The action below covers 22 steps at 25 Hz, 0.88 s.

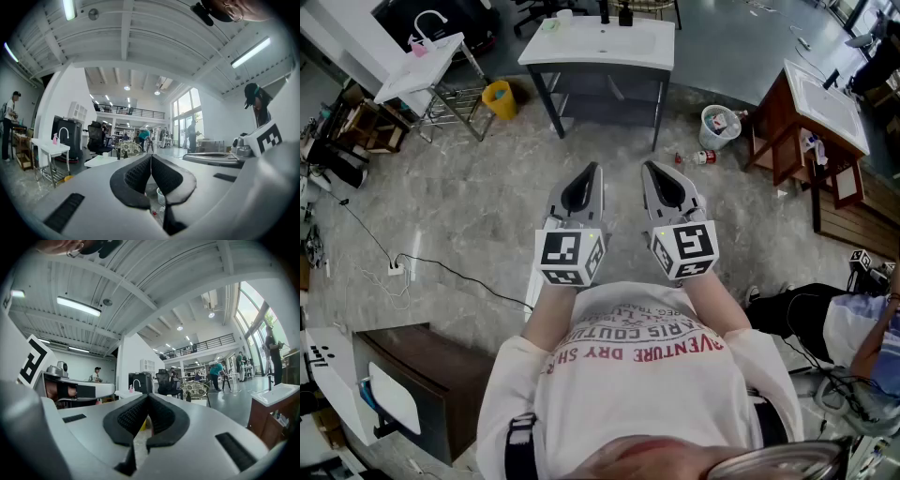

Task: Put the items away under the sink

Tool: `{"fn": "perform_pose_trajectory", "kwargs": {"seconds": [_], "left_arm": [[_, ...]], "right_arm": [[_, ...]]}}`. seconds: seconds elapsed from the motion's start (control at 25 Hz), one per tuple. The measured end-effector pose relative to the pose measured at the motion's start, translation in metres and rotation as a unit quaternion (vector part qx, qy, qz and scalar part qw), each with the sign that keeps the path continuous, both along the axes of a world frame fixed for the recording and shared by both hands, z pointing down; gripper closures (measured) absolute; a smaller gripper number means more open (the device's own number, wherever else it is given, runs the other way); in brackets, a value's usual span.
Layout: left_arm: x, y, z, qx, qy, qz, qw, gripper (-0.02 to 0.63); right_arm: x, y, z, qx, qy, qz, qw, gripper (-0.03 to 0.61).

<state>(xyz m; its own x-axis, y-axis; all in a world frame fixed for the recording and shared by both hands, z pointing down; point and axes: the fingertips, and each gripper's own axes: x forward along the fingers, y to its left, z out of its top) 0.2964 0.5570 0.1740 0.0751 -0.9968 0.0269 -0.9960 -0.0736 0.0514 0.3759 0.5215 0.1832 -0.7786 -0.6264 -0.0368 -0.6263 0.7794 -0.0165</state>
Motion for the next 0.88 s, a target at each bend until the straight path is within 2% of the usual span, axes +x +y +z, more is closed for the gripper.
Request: {"fn": "perform_pose_trajectory", "kwargs": {"seconds": [0.52,0.88], "left_arm": [[0.007,-0.016,0.007,-0.006,0.006,-0.003,1.0,0.591],[-0.018,-0.034,0.035,-0.035,0.023,-0.017,0.999,0.591]], "right_arm": [[0.002,-0.015,0.006,-0.011,-0.004,0.0,1.0,0.554],[-0.01,-0.043,0.029,-0.037,0.005,0.01,0.999,0.554]]}}
